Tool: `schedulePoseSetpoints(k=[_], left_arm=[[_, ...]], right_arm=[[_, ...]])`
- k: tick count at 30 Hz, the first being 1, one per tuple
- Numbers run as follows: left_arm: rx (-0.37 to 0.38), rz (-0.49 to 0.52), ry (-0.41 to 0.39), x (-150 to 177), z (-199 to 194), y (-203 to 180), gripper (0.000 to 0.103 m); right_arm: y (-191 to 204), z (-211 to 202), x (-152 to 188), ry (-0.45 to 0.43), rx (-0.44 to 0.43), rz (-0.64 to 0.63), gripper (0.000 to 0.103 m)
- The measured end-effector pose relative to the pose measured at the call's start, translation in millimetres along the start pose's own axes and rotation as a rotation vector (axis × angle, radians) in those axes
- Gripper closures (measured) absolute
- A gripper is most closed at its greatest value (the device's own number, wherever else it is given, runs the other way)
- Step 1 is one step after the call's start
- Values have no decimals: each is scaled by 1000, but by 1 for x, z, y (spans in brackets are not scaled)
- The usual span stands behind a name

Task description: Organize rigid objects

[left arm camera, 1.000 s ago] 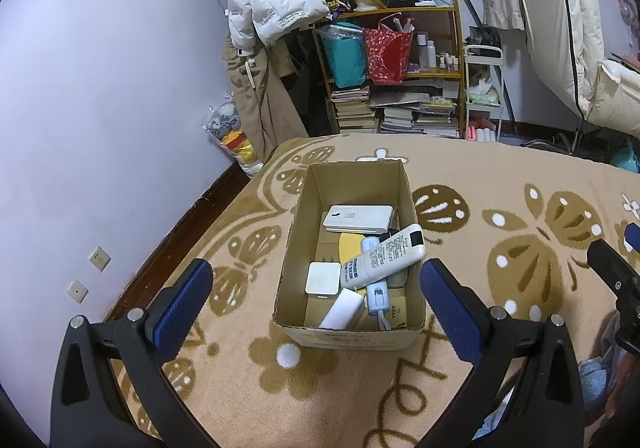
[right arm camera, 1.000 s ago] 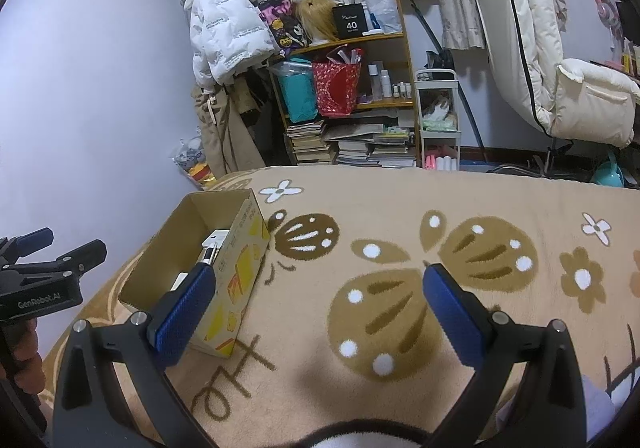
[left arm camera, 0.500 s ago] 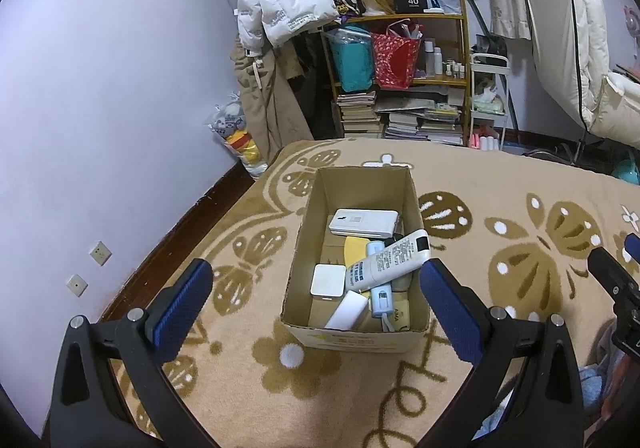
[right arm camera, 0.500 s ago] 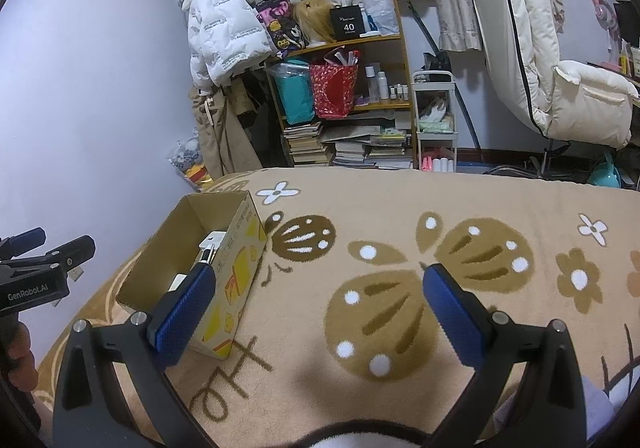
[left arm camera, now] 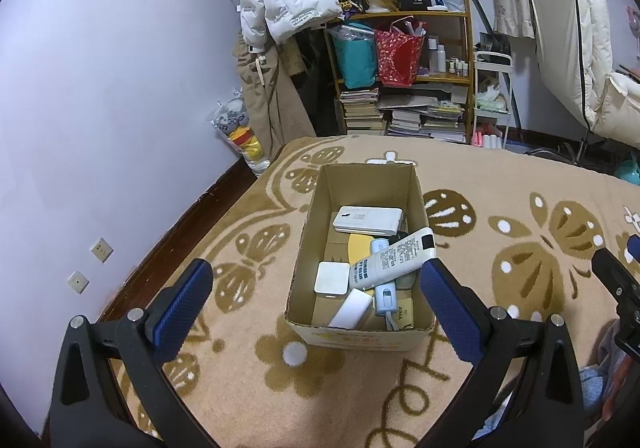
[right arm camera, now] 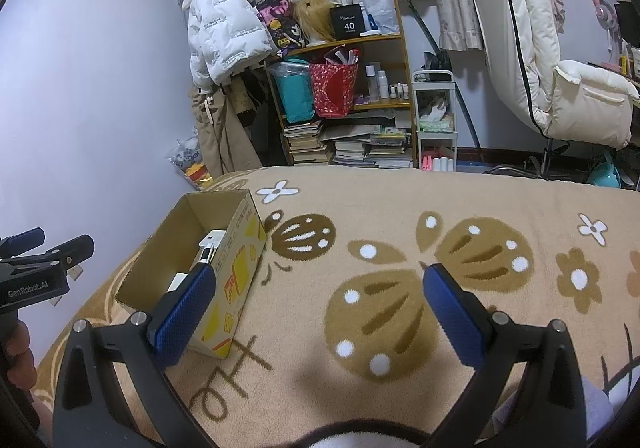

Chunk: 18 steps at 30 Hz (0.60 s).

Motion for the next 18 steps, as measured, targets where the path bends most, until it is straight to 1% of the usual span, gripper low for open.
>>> schedulePoseSetpoints(k=[18], left_arm=[[3,0,1,1,0,1,1]], right_arm=[[-1,0,0,2,0,0,0]])
Point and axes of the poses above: each gripper's, at about its wrist camera, not at the fingertips, and z roughly the way its jaws point, y to its left, x to its underside, the point moved 6 cm from there along z, roughly the way its jaws point, and after that the axes turned 5 degrees about -x, right-handed, at the moved point
